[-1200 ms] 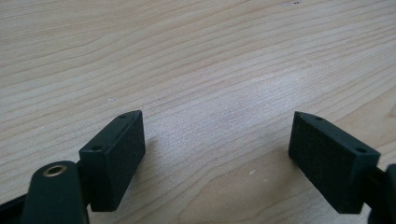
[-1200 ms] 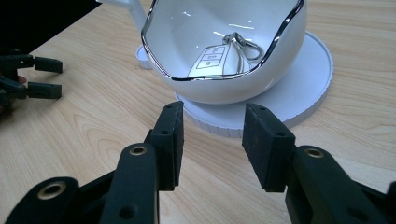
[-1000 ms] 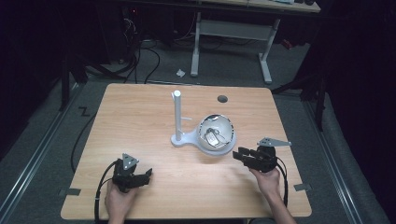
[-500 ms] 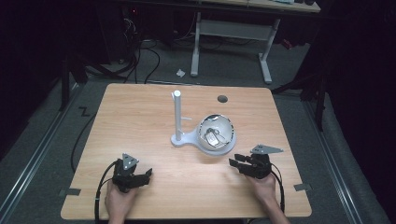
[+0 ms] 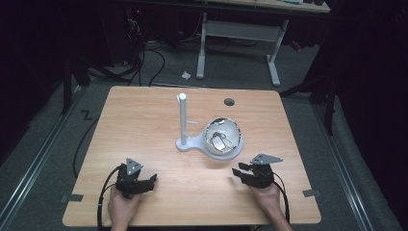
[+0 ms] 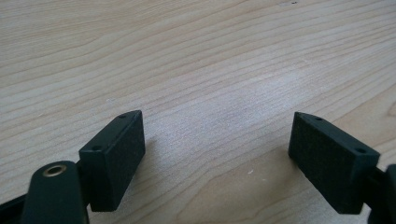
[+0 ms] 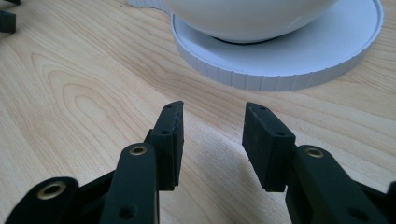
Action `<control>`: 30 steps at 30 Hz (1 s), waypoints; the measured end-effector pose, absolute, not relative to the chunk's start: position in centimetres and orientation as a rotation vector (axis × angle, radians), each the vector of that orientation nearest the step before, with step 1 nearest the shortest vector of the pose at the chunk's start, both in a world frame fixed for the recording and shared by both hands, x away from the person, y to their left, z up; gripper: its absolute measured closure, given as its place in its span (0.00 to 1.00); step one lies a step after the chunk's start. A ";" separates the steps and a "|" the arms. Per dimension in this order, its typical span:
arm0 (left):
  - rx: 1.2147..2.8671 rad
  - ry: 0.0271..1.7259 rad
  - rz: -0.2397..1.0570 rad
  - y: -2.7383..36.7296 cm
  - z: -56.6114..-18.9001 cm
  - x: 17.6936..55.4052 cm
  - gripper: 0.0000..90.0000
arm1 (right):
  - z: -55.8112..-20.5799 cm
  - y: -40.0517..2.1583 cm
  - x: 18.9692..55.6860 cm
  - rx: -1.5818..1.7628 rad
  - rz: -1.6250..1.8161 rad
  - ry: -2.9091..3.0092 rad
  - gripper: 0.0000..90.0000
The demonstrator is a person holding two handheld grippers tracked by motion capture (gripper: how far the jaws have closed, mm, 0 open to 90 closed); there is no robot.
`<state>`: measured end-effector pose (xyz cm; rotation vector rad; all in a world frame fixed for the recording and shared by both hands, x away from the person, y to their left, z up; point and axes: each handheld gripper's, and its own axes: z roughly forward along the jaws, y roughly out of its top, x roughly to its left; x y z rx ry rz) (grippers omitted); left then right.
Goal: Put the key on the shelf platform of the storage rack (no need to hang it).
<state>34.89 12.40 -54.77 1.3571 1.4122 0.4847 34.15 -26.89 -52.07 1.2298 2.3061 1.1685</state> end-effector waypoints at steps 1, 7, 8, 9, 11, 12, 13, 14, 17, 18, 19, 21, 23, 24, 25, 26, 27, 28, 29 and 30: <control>1.360 1.412 0.485 12.4 -54.8 34.9 0.21 | -52.2 -26.7 34.1 1.211 1.176 2.316 0.65; 1.362 1.412 0.485 12.4 -54.8 34.9 0.21 | -52.8 -26.5 34.1 1.205 1.147 2.326 0.64; 1.360 1.412 0.486 12.4 -54.8 34.9 0.21 | -52.8 -26.5 34.2 1.207 1.149 2.322 0.64; 1.360 1.411 0.486 12.4 -54.8 34.9 0.21 | -52.9 -26.4 34.2 1.211 1.147 2.317 0.63; 1.360 1.411 0.486 12.4 -54.8 34.9 0.21 | -52.9 -26.3 34.2 1.203 1.135 2.309 0.63; 1.360 1.412 0.486 12.4 -54.8 34.9 0.21 | -53.0 -26.3 34.3 1.200 1.125 2.312 0.62; 1.360 1.411 0.486 12.4 -54.8 34.9 0.21 | -53.0 -26.2 34.3 1.202 1.115 2.313 0.61; 1.360 1.411 0.486 12.4 -54.8 34.9 0.21 | -53.0 -26.2 34.3 1.200 1.107 2.316 0.61; 1.359 1.412 0.486 12.4 -54.8 34.9 0.21 | -53.0 -26.1 34.4 1.201 1.084 2.334 0.57; 1.360 1.411 0.486 12.4 -54.8 34.9 0.21 | -53.1 -26.0 34.4 1.198 1.090 2.340 0.55; 1.360 1.412 0.487 12.4 -54.8 34.9 0.21 | -53.1 -26.0 34.4 1.198 1.090 2.340 0.55; 1.357 1.413 0.489 12.4 -54.8 34.9 0.21 | -53.1 -25.7 34.2 1.166 1.056 2.342 0.51; 1.355 1.414 0.490 12.4 -54.8 34.8 0.21 | -53.1 -25.3 34.0 1.122 1.015 2.345 0.49; 1.355 1.414 0.490 12.4 -54.8 34.8 0.21 | -53.1 -25.1 33.9 1.110 1.003 2.343 0.48; 1.355 1.415 0.491 12.4 -54.8 34.8 0.21 | -53.1 -25.1 33.9 1.107 1.000 2.343 0.47; 1.355 1.415 0.491 12.4 -54.8 34.8 0.21 | -53.1 -25.1 33.9 1.107 1.000 2.343 0.47; 1.355 1.415 0.491 12.4 -54.8 34.8 0.21 | -53.1 -25.1 33.9 1.116 0.999 2.341 0.46; 1.356 1.415 0.491 12.4 -54.8 34.8 0.21 | -53.1 -25.1 33.9 1.122 0.993 2.337 0.44; 1.355 1.415 0.491 12.4 -54.8 34.8 0.21 | -53.1 -25.1 34.0 1.125 0.992 2.336 0.43; 1.355 1.415 0.491 12.4 -54.8 34.8 0.21 | -53.1 -25.1 34.0 1.125 0.992 2.336 0.43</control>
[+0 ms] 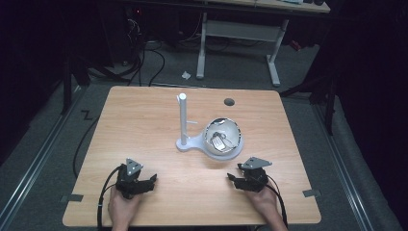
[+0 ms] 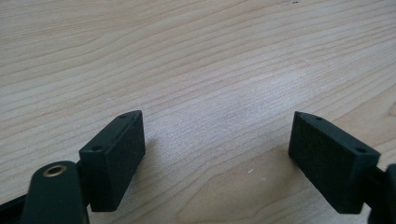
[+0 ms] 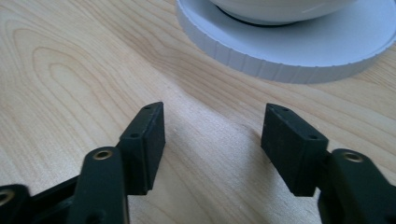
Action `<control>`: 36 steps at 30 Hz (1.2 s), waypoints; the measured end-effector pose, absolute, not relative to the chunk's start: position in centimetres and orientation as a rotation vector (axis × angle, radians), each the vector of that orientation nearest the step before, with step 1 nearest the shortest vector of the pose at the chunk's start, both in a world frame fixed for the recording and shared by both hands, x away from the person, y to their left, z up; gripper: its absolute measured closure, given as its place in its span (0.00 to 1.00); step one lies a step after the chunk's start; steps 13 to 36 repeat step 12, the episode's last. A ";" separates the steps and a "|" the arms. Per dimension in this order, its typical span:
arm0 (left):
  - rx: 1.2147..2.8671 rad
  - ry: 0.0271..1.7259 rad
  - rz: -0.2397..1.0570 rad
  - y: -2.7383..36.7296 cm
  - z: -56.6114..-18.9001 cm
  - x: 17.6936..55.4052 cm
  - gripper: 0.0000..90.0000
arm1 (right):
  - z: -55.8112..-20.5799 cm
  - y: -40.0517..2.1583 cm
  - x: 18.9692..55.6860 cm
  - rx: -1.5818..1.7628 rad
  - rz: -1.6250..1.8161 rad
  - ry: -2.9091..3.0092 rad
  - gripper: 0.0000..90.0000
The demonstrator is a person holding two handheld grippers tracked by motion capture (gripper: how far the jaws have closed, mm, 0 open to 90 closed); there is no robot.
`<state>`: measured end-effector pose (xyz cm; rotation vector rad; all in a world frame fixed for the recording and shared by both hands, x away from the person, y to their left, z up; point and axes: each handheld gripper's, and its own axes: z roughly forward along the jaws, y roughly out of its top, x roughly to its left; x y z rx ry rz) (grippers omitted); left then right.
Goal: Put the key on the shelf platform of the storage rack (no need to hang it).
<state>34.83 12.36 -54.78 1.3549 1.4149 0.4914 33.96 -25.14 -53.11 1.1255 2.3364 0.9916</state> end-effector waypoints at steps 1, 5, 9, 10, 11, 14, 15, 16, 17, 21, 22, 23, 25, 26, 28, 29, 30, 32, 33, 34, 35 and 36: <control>1.355 1.415 0.492 12.4 -54.8 34.8 0.21 | -53.1 -25.1 34.0 1.128 0.989 2.334 0.42; 1.355 1.415 0.492 12.4 -54.8 34.8 0.21 | -53.1 -25.1 34.0 1.130 0.988 2.333 0.42; 1.355 1.415 0.492 12.4 -54.8 34.8 0.21 | -53.1 -25.1 34.0 1.130 0.988 2.333 0.42; 1.355 1.415 0.491 12.4 -54.8 34.8 0.21 | -53.1 -25.1 34.0 1.130 0.988 2.333 0.42; 1.355 1.414 0.489 12.4 -54.8 34.8 0.21 | -53.1 -25.1 34.0 1.130 0.988 2.333 0.42; 1.355 1.414 0.489 12.4 -54.8 34.8 0.21 | -53.1 -25.1 34.0 1.130 0.988 2.333 0.42; 1.355 1.414 0.489 12.4 -54.8 34.8 0.21 | -53.1 -25.1 34.0 1.130 0.988 2.333 0.42; 1.355 1.414 0.489 12.4 -54.8 34.8 0.21 | -53.1 -25.1 34.0 1.130 0.988 2.333 0.42; 1.355 1.414 0.489 12.4 -54.8 34.8 0.21 | -53.1 -25.1 34.0 1.130 0.988 2.333 0.42; 1.355 1.414 0.489 12.4 -54.8 34.8 0.21 | -53.1 -25.1 34.0 1.130 0.988 2.333 0.42; 1.355 1.414 0.489 12.4 -54.8 34.8 0.21 | -53.1 -25.1 34.0 1.130 0.988 2.333 0.42; 1.355 1.414 0.489 12.4 -54.8 34.8 0.21 | -53.1 -25.1 34.0 1.130 0.988 2.333 0.42; 1.355 1.414 0.489 12.4 -54.8 34.8 0.21 | -53.1 -25.1 34.0 1.130 0.988 2.333 0.42; 1.355 1.414 0.489 12.4 -54.8 34.8 0.21 | -53.1 -25.1 34.0 1.130 0.988 2.333 0.42; 1.355 1.414 0.489 12.4 -54.8 34.8 0.21 | -53.1 -25.1 34.0 1.130 0.988 2.333 0.42; 1.355 1.414 0.489 12.4 -54.8 34.8 0.21 | -53.1 -25.1 34.0 1.130 0.988 2.333 0.42; 1.355 1.414 0.489 12.4 -54.8 34.8 0.21 | -53.1 -25.1 34.0 1.130 0.988 2.333 0.42; 1.355 1.414 0.489 12.4 -54.8 34.8 0.21 | -53.1 -25.1 34.0 1.130 0.988 2.333 0.42; 1.355 1.414 0.489 12.4 -54.8 34.8 0.21 | -53.1 -25.1 34.0 1.130 0.988 2.333 0.42; 1.355 1.414 0.489 12.4 -54.8 34.8 0.21 | -53.1 -25.1 34.0 1.130 0.988 2.333 0.42; 1.355 1.414 0.489 12.4 -54.8 34.8 0.21 | -53.1 -25.1 34.0 1.130 0.988 2.333 0.42; 1.355 1.414 0.489 12.4 -54.8 34.8 0.21 | -53.1 -25.1 34.0 1.130 0.988 2.333 0.42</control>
